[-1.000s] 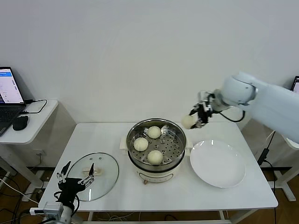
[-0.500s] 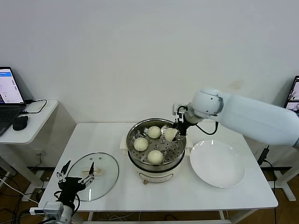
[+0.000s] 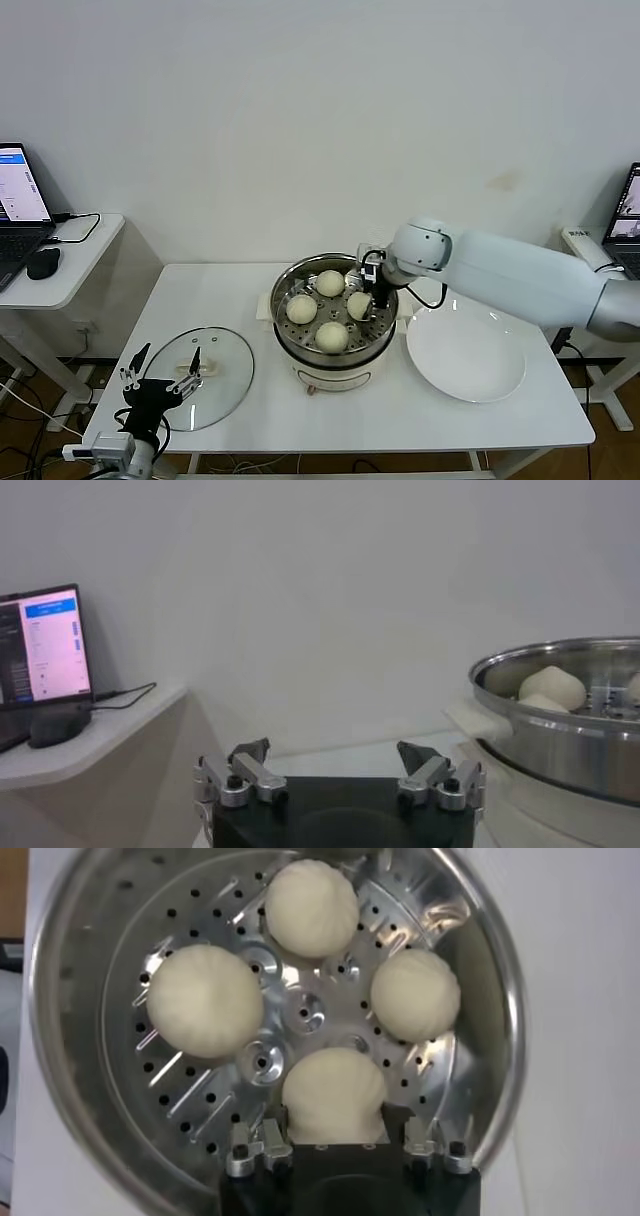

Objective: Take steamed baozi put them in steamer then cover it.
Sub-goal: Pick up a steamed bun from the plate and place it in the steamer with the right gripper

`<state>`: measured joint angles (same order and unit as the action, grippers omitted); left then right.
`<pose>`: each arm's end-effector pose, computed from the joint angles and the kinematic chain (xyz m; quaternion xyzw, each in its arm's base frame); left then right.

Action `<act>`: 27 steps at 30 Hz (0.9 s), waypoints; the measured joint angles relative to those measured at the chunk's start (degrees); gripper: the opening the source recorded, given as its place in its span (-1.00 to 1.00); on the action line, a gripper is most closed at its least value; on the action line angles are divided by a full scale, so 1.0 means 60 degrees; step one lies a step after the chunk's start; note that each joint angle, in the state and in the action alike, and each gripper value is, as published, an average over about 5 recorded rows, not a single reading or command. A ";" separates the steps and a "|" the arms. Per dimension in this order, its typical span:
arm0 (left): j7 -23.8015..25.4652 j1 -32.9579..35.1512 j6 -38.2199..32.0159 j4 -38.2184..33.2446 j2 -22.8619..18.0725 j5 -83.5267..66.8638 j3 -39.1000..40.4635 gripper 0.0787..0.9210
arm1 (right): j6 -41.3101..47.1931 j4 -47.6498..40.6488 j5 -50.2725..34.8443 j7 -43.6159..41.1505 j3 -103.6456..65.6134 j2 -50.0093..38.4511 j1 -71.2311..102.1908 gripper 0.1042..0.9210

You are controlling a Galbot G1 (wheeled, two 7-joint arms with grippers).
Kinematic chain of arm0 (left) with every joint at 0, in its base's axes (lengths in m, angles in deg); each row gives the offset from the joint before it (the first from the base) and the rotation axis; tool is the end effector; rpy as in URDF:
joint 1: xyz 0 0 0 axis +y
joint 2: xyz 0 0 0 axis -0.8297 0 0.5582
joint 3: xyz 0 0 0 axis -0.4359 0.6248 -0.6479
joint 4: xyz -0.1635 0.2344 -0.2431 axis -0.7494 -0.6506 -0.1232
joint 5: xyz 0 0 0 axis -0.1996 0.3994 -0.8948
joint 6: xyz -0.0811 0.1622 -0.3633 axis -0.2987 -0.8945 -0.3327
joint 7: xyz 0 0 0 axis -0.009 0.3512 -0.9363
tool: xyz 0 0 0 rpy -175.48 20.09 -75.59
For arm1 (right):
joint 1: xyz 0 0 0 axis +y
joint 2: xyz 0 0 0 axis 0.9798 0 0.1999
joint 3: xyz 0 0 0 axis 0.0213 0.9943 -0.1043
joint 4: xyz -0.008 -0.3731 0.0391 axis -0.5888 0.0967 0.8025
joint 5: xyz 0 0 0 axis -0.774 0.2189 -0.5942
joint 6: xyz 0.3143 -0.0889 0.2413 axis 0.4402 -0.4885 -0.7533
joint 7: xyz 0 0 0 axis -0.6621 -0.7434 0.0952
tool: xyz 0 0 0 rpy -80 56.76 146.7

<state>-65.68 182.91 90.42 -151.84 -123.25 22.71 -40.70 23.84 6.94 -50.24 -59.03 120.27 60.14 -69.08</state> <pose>0.1900 0.0761 -0.2742 0.0170 -0.9925 -0.0896 0.0810 0.5718 0.0687 -0.1347 0.4647 -0.6410 0.4836 0.3732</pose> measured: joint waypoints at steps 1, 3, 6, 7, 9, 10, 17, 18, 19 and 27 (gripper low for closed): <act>0.0000 0.0002 0.0000 -0.0004 -0.0004 0.0000 -0.0001 0.77 | 0.0013 -0.0009 0.0009 0.0017 -0.0023 0.0006 0.0026 0.20; 0.0002 0.0005 -0.0001 -0.0013 -0.0015 0.0000 -0.0001 0.77 | 0.0036 -0.0008 0.0031 0.0036 -0.0066 0.0004 0.0061 0.26; 0.0003 0.0006 -0.0001 -0.0021 -0.0026 -0.0001 -0.0001 0.77 | 0.0059 0.0020 0.0066 0.0046 -0.0130 -0.0028 0.0077 0.44; 0.0003 0.0006 -0.0001 -0.0021 -0.0028 -0.0001 -0.0001 0.77 | 0.0064 0.0037 0.0070 0.0047 -0.0156 -0.0044 0.0077 0.50; 0.0003 0.0006 -0.0002 -0.0021 -0.0030 -0.0003 -0.0001 0.77 | 0.0072 0.0086 0.0063 0.0049 -0.0222 -0.0087 0.0068 0.64; 0.0003 0.0004 -0.0002 -0.0021 -0.0030 -0.0005 -0.0001 0.77 | 0.0074 0.0118 0.0051 0.0051 -0.0261 -0.0114 0.0059 0.68; 0.0003 -0.0042 -0.0006 0.0026 -0.0023 -0.0041 0.0002 0.77 | -0.0001 0.0602 -0.0171 0.0287 -0.0795 -0.0538 0.0110 0.76; 0.0003 -0.0048 -0.0009 0.0042 -0.0021 -0.0047 0.0003 0.77 | -0.0043 0.0720 -0.0230 0.0400 -0.0932 -0.0648 0.0176 0.76; 0.0004 -0.0050 -0.0014 0.0062 -0.0017 -0.0051 0.0004 0.77 | -0.0096 0.0847 -0.0300 0.0550 -0.1088 -0.0772 0.0268 0.76; 0.0007 -0.0072 -0.0171 0.0203 0.0012 -0.0076 0.0047 0.77 | -0.1224 0.2051 -0.0751 0.2768 -0.3353 -0.2044 0.2457 0.76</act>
<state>-65.64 182.47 89.39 -150.62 -123.18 22.25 -40.41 16.50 19.25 -54.74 -42.42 100.15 47.88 -54.33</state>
